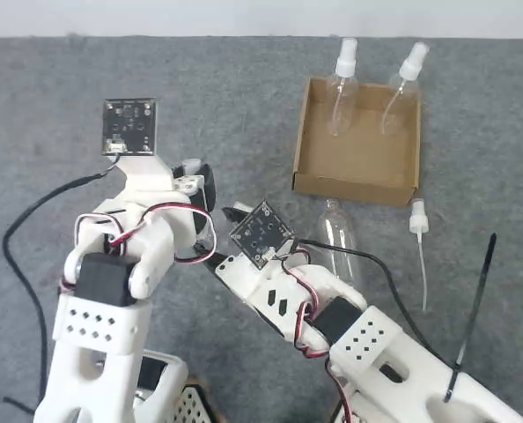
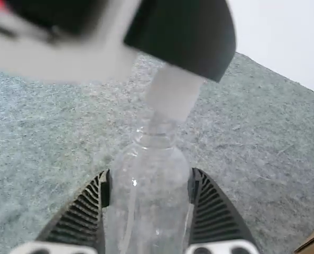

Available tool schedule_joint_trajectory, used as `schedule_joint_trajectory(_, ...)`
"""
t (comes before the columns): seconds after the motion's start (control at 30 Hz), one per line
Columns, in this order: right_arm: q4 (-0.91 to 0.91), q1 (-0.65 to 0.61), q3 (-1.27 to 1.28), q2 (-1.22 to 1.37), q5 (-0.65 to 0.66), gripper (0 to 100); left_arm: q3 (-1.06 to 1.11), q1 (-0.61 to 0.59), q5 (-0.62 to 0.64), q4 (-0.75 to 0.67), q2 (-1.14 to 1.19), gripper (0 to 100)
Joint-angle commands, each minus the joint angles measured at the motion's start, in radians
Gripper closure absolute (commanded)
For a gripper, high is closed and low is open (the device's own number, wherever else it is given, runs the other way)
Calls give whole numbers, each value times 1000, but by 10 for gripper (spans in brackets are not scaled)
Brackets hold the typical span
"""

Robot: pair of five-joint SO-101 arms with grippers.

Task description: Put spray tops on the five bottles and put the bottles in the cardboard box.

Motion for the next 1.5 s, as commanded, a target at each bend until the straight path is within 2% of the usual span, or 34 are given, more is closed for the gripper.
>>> schedule_joint_trajectory(0.0, -31, 7, 0, -36, -12, 993, -4, 2, -64, 9, -32, 959)
schedule_joint_trajectory(0.13, -30, 7, 3, -36, -9, 993, -2, 0, -80, 11, -58, 893)
schedule_joint_trajectory(0.33, -28, 51, 3, -36, -12, 993, 5, 0, -103, 49, -210, 884)
schedule_joint_trajectory(0.57, -24, 48, 5, -36, -12, 993, 70, -12, -118, -26, -199, 883)
schedule_joint_trajectory(0.77, -25, 48, 12, -36, -12, 993, 74, -192, -49, -207, -187, 883)
schedule_joint_trajectory(1.13, -27, 48, 15, -36, -12, 993, 162, -75, -153, -209, -78, 888)
schedule_joint_trajectory(1.33, -27, 53, 17, -36, -12, 993, 171, 3, -155, -114, -167, 888)
schedule_joint_trajectory(1.47, -27, 53, 18, -36, -12, 993, 163, -3, -160, -110, -241, 886)
